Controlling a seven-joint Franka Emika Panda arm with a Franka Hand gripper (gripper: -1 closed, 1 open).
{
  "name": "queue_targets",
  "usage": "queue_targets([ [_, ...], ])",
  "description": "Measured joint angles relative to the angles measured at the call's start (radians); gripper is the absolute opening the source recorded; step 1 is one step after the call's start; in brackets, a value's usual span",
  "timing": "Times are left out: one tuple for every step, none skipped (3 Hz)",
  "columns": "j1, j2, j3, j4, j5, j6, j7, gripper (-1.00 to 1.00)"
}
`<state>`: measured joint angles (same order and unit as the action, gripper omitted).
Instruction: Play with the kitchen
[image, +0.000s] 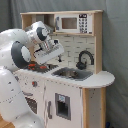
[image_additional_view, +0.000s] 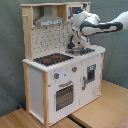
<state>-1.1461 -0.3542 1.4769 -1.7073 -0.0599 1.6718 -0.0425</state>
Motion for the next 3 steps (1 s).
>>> queue_targets([
  [-0.083,0.001,0.020,-0.036,0.000,0.030,0.030,1.00],
  [-0.150,0.001,0.083,-0.048,0.001,0.079,0.038,1.00],
  [-0.221,0.001,0.151,-0.049,0.001,0.114,0.045,1.00],
])
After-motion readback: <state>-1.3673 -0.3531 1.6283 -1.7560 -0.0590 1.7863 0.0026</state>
